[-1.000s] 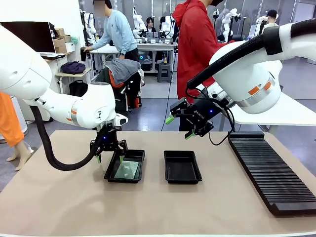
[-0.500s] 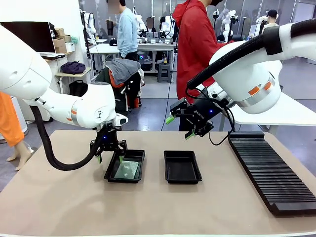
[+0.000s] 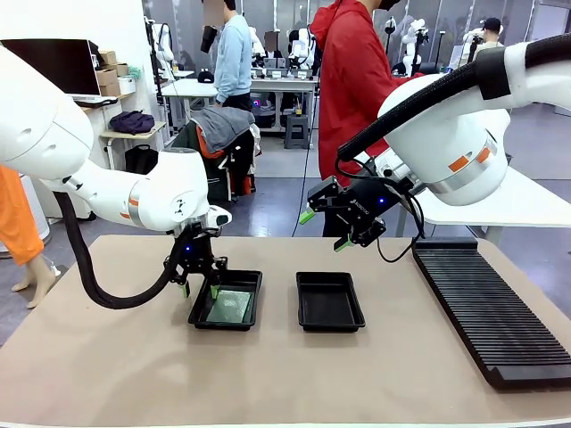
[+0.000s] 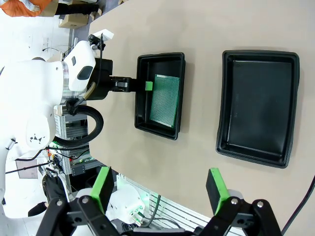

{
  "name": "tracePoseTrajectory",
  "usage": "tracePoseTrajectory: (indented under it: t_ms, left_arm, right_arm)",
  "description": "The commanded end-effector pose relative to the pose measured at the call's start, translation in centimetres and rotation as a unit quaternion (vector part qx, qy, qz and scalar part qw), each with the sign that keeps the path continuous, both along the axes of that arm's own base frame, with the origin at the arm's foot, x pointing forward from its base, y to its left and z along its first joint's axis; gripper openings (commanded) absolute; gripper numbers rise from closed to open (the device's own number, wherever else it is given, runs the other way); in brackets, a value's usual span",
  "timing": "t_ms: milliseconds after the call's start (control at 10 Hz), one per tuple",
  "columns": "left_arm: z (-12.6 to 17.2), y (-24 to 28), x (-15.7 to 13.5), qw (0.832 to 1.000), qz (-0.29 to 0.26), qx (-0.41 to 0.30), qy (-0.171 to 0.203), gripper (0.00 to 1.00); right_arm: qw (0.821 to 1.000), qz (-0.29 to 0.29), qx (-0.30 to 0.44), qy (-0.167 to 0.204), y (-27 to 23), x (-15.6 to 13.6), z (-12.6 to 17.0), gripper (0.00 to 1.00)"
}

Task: Inspect and transfer BCBs to ESD trays.
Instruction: Pick up the ESD tray and place it on the left side of the table.

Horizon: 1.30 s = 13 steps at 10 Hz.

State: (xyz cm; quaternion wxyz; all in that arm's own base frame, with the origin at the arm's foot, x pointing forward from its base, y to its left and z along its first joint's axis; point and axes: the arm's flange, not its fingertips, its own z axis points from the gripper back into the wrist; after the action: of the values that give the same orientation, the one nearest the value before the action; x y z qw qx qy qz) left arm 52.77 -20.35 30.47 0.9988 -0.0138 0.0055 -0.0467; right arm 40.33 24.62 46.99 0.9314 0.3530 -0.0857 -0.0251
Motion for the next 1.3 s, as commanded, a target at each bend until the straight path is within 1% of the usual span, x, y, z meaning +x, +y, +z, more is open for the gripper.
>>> tracePoseTrajectory:
  t_ms: [0, 300, 1000, 1100, 1200]
  left_arm:
    - [0.64, 0.45, -0.41, 1.000, -0.009, -0.010, 0.004, 0.59]
    - [0.77, 0.29, -0.78, 1.000, -0.012, -0.009, -0.002, 0.43]
    - [0.28, -0.02, -0.92, 1.000, -0.006, -0.015, -0.001, 0.05]
    - [0.25, -0.01, -1.02, 1.000, -0.007, -0.017, -0.001, 0.09]
    - [0.18, -0.03, -1.07, 1.000, -0.008, -0.019, 0.001, 0.00]
  right_arm:
    - [1.000, -0.001, -0.004, 0.004, 0.09, 0.01, 0.06, 1.00]
    - [1.000, -0.001, -0.004, 0.004, 0.09, 0.01, 0.06, 1.00]
    - [1.000, -0.001, -0.004, 0.004, 0.09, 0.01, 0.06, 1.00]
    - [1.000, -0.001, -0.004, 0.004, 0.09, 0.01, 0.06, 1.00]
    - [1.000, -0.001, -0.004, 0.004, 0.09, 0.01, 0.06, 1.00]
